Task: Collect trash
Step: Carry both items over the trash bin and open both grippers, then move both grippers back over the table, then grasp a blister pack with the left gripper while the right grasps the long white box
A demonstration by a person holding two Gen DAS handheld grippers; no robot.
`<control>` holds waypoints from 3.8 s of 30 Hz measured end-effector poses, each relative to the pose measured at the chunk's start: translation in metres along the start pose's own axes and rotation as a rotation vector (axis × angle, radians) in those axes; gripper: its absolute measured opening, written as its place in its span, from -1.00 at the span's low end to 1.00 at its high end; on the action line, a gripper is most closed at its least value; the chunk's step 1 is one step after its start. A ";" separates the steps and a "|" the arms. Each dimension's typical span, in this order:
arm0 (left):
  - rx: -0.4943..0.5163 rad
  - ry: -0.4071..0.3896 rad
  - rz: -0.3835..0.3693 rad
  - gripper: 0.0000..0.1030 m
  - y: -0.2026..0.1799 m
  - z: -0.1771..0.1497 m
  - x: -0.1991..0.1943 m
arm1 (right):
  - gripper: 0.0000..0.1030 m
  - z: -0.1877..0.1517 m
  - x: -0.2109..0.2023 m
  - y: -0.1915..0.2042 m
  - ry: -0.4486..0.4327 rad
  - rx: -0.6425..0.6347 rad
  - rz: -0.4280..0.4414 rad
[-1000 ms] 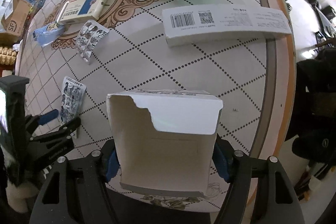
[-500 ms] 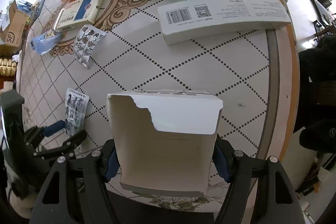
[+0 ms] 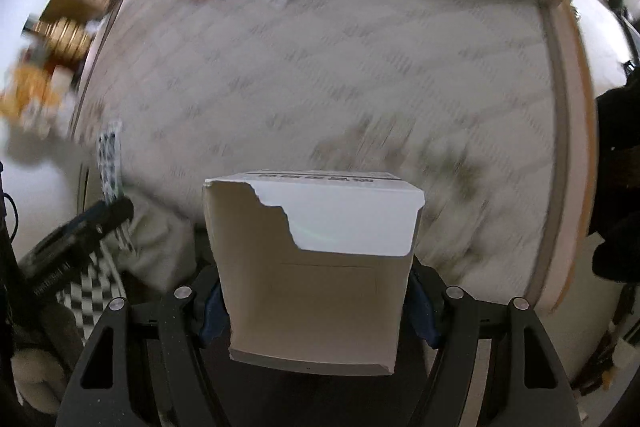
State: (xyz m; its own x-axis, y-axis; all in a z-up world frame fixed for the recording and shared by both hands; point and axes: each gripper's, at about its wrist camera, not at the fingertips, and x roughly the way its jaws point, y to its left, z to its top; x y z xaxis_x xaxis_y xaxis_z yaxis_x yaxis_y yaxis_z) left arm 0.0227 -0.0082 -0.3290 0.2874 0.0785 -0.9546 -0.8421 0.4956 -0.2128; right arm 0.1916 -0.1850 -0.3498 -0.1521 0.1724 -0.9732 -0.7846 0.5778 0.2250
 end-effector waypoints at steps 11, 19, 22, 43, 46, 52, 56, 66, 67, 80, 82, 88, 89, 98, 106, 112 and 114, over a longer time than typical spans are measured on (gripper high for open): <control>-0.228 0.283 -0.139 0.21 0.111 -0.118 0.163 | 0.44 -0.091 0.228 0.040 0.215 -0.078 -0.070; -0.303 0.385 -0.190 0.24 0.164 -0.147 0.323 | 0.47 -0.091 0.403 0.017 0.256 -0.066 -0.039; -0.322 0.356 -0.150 0.46 0.176 -0.158 0.349 | 0.61 -0.089 0.445 0.006 0.263 -0.070 0.012; -0.221 0.264 0.205 0.90 0.161 -0.185 0.260 | 1.00 -0.092 0.397 0.027 0.209 -0.244 -0.207; -0.236 0.264 0.201 0.90 0.154 -0.182 0.238 | 1.00 -0.091 0.374 0.033 0.216 -0.251 -0.201; -0.247 0.260 0.202 0.90 0.138 -0.179 0.194 | 1.00 -0.092 0.320 0.050 0.213 -0.279 -0.190; -0.245 0.251 0.202 0.90 0.129 -0.179 0.158 | 1.00 -0.095 0.276 0.064 0.205 -0.286 -0.182; -0.294 0.193 0.230 0.90 0.128 -0.173 0.036 | 1.00 -0.102 0.157 0.115 0.219 -0.316 -0.124; -0.294 0.180 0.243 0.90 0.127 -0.170 0.021 | 1.00 -0.101 0.144 0.120 0.212 -0.316 -0.116; -0.213 -0.129 0.369 0.90 0.084 -0.063 -0.098 | 1.00 -0.002 -0.033 0.125 -0.040 -0.108 0.025; -0.189 -0.165 0.376 0.90 0.066 -0.035 -0.098 | 1.00 0.025 -0.049 0.104 -0.075 -0.046 0.016; -0.126 -0.160 0.358 0.93 0.009 0.051 -0.064 | 1.00 0.122 -0.074 -0.013 -0.149 0.280 0.019; -0.115 -0.151 0.356 0.93 -0.001 0.065 -0.056 | 1.00 0.142 -0.074 -0.039 -0.156 0.353 0.022; 0.099 0.005 0.358 0.93 -0.103 0.182 0.048 | 0.98 0.270 -0.039 -0.205 -0.162 0.735 -0.012; 0.445 0.179 0.297 0.92 -0.168 0.223 0.124 | 0.49 0.308 -0.009 -0.223 -0.071 0.676 -0.033; 0.529 0.212 0.264 0.91 -0.180 0.223 0.128 | 0.23 0.301 -0.007 -0.179 0.030 0.320 -0.110; 0.546 0.216 0.262 0.91 -0.182 0.221 0.127 | 0.23 0.294 -0.003 -0.168 0.083 0.216 -0.168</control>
State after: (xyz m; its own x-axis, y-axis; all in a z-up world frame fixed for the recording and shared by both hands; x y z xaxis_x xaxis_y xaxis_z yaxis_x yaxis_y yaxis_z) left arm 0.3135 0.1032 -0.3650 -0.0425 0.1091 -0.9931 -0.5016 0.8573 0.1156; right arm 0.5003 -0.0482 -0.3712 -0.0865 -0.0002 -0.9963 -0.6579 0.7509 0.0569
